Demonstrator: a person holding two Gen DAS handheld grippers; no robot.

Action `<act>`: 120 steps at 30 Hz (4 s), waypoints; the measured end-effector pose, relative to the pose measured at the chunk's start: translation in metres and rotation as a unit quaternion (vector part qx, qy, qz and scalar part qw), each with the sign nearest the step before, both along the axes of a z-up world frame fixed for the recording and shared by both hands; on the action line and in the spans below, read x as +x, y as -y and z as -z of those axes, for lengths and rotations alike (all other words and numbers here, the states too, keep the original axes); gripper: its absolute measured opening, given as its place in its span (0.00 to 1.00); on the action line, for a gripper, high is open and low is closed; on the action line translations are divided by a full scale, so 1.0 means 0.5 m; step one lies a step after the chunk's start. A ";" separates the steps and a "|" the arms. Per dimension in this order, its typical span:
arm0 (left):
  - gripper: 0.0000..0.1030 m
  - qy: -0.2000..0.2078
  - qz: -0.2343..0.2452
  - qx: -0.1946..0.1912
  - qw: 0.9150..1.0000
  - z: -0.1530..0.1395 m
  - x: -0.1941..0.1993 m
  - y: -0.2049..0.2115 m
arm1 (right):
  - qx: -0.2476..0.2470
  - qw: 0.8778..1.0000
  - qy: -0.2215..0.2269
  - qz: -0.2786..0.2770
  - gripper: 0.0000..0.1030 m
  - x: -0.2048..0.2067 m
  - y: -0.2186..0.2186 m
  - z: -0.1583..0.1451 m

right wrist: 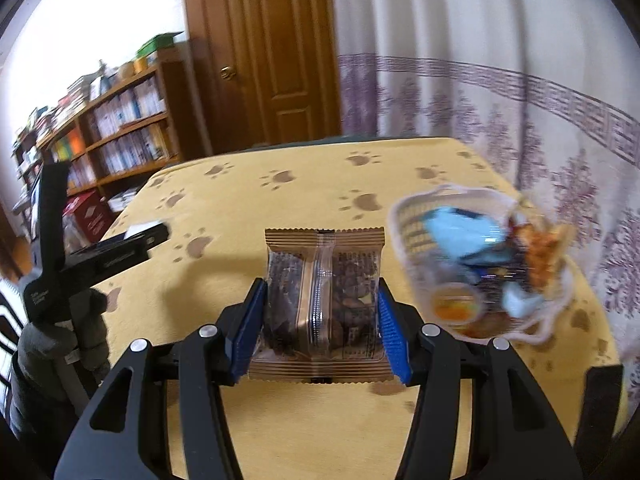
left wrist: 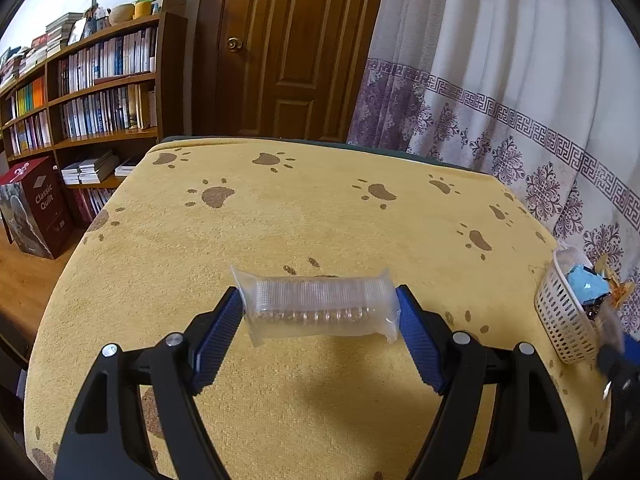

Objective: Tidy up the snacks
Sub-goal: 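Carry the cake packet into the basket and open the right tool, then move the right tool away from the basket while the left tool carries the tube toward it, then lower the cracker tube into the basket and open the left tool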

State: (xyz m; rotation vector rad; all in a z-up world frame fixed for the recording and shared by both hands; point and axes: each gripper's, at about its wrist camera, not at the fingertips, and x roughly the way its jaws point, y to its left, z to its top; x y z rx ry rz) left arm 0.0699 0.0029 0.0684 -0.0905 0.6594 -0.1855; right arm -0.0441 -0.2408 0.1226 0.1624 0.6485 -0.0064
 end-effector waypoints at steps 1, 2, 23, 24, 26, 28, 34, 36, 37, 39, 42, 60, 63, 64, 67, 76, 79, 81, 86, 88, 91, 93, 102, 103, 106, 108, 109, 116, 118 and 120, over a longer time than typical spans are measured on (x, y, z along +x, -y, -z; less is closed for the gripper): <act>0.74 0.000 0.000 0.000 1.000 0.000 0.000 0.001 | -0.001 1.000 -0.001 0.010 0.53 -0.005 0.018 -0.002; 0.74 0.000 0.001 0.001 1.000 0.000 0.000 0.001 | -0.002 1.000 -0.002 0.018 0.53 -0.007 0.031 -0.003; 0.74 0.003 0.021 0.014 1.000 0.004 -0.010 0.030 | 0.031 0.993 -0.065 0.090 0.53 0.076 0.192 0.066; 0.74 0.003 0.021 0.015 1.000 0.005 -0.010 0.030 | 0.032 0.993 -0.067 0.091 0.53 0.083 0.195 0.068; 0.74 0.002 0.021 0.015 1.000 0.006 -0.010 0.031 | 0.033 0.993 -0.072 0.092 0.52 0.098 0.201 0.073; 0.74 0.002 0.022 0.016 1.000 0.006 -0.010 0.032 | 0.029 0.992 -0.072 0.095 0.49 0.111 0.206 0.074; 0.74 0.004 0.026 0.018 1.000 0.007 -0.011 0.036 | 0.010 0.992 -0.068 0.106 0.49 0.133 0.217 0.063; 0.74 0.004 0.027 0.019 0.999 0.007 -0.011 0.038 | 0.004 0.992 -0.067 0.111 0.49 0.139 0.222 0.060; 0.74 0.004 0.027 0.019 0.999 0.007 -0.012 0.038 | 0.002 0.991 -0.067 0.112 0.49 0.139 0.224 0.059; 0.74 0.004 0.029 0.019 0.999 0.007 -0.013 0.040 | 0.009 0.991 -0.064 0.114 0.49 0.138 0.229 0.056; 0.74 0.006 0.031 0.019 0.999 0.006 -0.016 0.042 | 0.030 0.993 -0.050 0.107 0.53 0.125 0.232 0.045; 0.74 0.009 0.038 0.018 0.999 0.003 -0.021 0.051 | 0.068 0.991 0.023 0.112 0.60 0.020 0.226 -0.034; 0.74 0.008 0.042 0.019 0.999 0.004 -0.024 0.055 | 0.103 0.991 0.010 0.084 0.60 0.051 0.226 -0.027; 0.74 0.009 0.043 0.020 0.999 0.004 -0.024 0.057 | 0.110 0.991 0.004 0.078 0.60 0.067 0.226 -0.021; 0.74 0.013 0.047 0.021 0.999 0.001 -0.026 0.059 | 0.134 0.988 -0.026 0.071 0.60 0.116 0.233 0.005; 0.74 0.010 0.045 0.018 0.999 0.006 -0.022 0.057 | 0.154 0.986 -0.052 0.021 0.60 0.192 0.205 0.024; 0.74 0.012 0.045 0.020 0.999 0.005 -0.023 0.058 | 0.159 0.986 -0.043 0.019 0.60 0.181 0.202 0.022; 0.74 0.012 0.045 0.019 0.999 0.005 -0.024 0.058 | 0.161 0.986 -0.026 0.018 0.60 0.159 0.202 0.010; 0.74 0.011 0.050 0.022 0.998 0.007 -0.026 0.066 | 0.178 0.983 0.031 0.025 0.60 0.074 0.228 -0.033; 0.74 0.013 0.055 0.025 0.998 0.005 -0.031 0.073 | 0.181 0.982 0.046 0.038 0.60 0.049 0.245 -0.045; 0.74 0.019 0.063 0.028 0.997 0.000 -0.040 0.086 | 0.192 0.977 0.063 0.069 0.60 0.018 0.284 -0.056; 0.74 0.022 0.069 0.029 0.997 -0.002 -0.045 0.094 | 0.199 0.974 0.065 0.091 0.60 0.008 0.311 -0.052; 0.74 0.018 0.099 0.025 0.995 -0.001 -0.059 0.125 | 0.288 0.949 0.041 0.119 0.60 0.045 0.382 0.035; 0.74 0.016 0.101 0.021 0.995 -0.001 -0.059 0.125 | 0.288 0.950 0.040 0.116 0.62 0.057 0.380 0.036; 0.74 0.013 0.104 0.015 0.994 -0.003 -0.058 0.126 | 0.299 0.947 0.035 0.110 0.62 0.088 0.380 0.045; 0.74 0.011 0.107 0.009 0.994 -0.005 -0.059 0.127 | 0.315 0.943 0.027 0.102 0.62 0.104 0.385 0.055; 0.74 0.011 0.108 0.008 0.994 -0.005 -0.059 0.128 | 0.324 0.941 0.020 0.101 0.62 0.113 0.388 0.063; 0.74 0.012 0.122 0.002 0.992 -0.022 -0.071 0.145 | 0.320 0.943 0.028 0.088 0.62 0.096 0.383 0.058; 0.74 0.014 0.129 0.000 0.992 -0.031 -0.076 0.155 | 0.314 0.944 0.041 0.089 0.62 0.076 0.383 0.048; 0.74 0.015 0.141 -0.004 0.990 -0.041 -0.082 0.170 | 0.296 0.949 0.055 0.091 0.62 0.055 0.378 0.034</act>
